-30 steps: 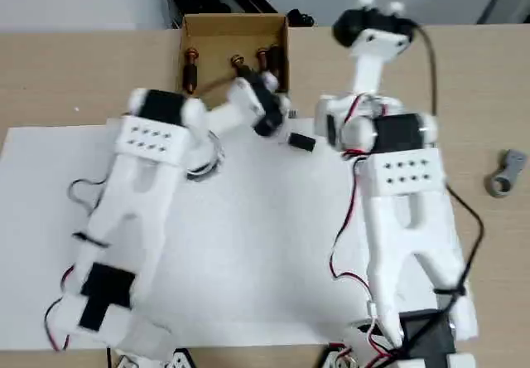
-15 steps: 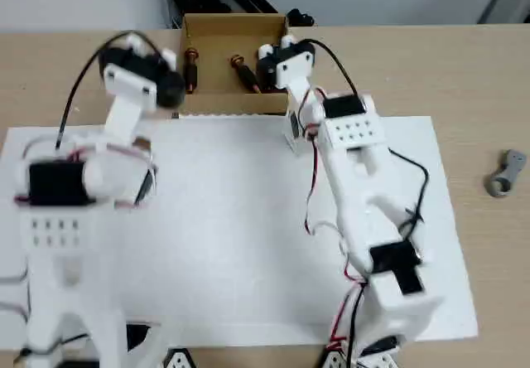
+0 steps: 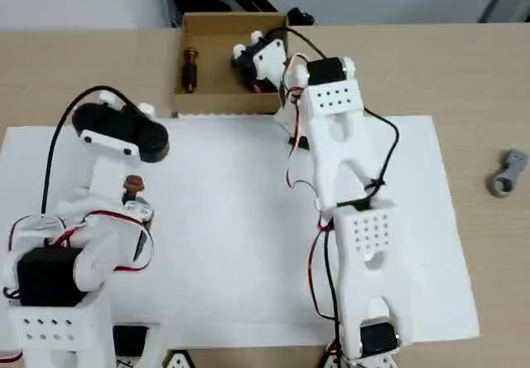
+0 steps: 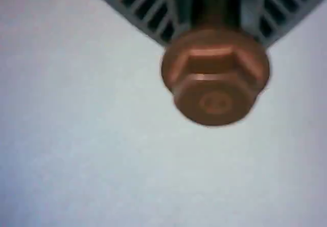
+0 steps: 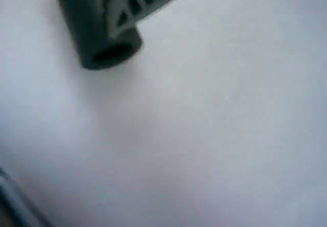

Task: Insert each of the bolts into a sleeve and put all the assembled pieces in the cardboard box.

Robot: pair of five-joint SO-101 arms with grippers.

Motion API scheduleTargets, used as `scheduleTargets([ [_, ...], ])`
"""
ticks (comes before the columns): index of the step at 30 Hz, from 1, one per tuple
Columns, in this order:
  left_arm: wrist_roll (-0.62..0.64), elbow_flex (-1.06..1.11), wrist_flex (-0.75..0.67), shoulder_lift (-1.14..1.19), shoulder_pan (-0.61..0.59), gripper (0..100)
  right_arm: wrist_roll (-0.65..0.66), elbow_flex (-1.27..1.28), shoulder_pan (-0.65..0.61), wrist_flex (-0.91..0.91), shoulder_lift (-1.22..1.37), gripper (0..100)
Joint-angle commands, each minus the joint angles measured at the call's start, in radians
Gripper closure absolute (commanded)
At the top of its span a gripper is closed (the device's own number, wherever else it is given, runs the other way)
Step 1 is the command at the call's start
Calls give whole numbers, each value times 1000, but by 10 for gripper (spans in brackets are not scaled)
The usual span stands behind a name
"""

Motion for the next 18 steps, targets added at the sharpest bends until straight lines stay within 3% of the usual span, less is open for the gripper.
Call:
scheduleTargets([
  [1,12,-2,-31,-18,-8,993,6,-141,-8,44,56,818],
  [18,8,15,-31,-17,-8,992,11,-153,35,48,179,818],
])
